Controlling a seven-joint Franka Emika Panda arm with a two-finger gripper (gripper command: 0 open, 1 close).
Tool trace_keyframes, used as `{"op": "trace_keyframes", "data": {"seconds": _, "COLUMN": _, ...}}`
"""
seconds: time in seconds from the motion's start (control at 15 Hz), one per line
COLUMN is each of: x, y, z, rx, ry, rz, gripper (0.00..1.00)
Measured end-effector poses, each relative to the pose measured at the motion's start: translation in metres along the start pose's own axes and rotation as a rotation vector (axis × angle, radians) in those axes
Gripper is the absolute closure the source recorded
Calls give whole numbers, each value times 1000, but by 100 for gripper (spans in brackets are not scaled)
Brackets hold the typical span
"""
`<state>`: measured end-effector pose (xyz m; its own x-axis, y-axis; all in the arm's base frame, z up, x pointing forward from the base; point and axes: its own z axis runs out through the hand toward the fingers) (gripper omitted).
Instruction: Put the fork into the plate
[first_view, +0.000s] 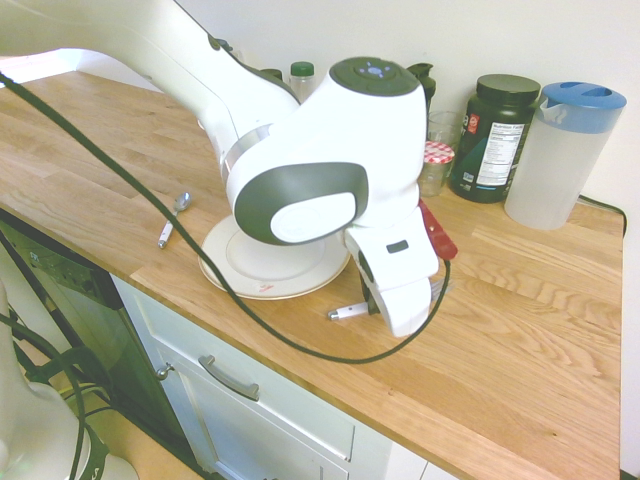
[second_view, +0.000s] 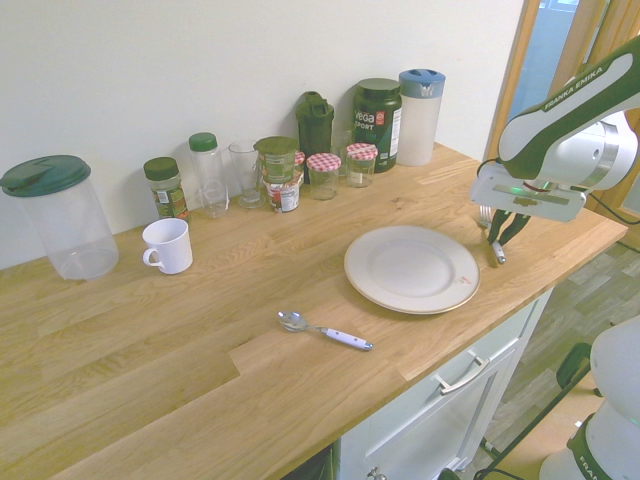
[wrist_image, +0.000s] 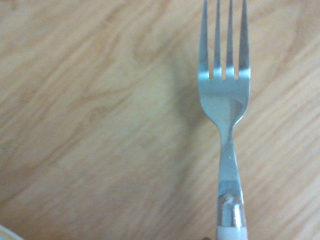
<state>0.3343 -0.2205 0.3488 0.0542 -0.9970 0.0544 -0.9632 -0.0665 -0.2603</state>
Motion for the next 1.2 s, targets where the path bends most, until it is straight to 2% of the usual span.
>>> {"op": "trace_keyframes", "data": {"seconds": 0.2, "x": -38, "y": -34, "z": -34, "rx": 43, "ry": 66, "rz": -129, "gripper": 100}}
{"op": "trace_keyframes", "data": {"seconds": 0.4, "x": -105, "y": -60, "z": -61, "rx": 32, "ry": 119, "rz": -217, "gripper": 100}}
{"op": "trace_keyframes", "data": {"seconds": 0.73, "x": -228, "y": -71, "z": -57, "rx": -43, "ry": 132, "rz": -328, "gripper": 100}}
{"op": "trace_keyframes", "data": {"seconds": 0.87, "x": -246, "y": -70, "z": -48, "rx": -61, "ry": 124, "rz": -335, "gripper": 100}}
{"op": "trace_keyframes", "data": {"seconds": 1.2, "x": -224, "y": -69, "z": -21, "rx": -107, "ry": 83, "rz": -299, "gripper": 100}}
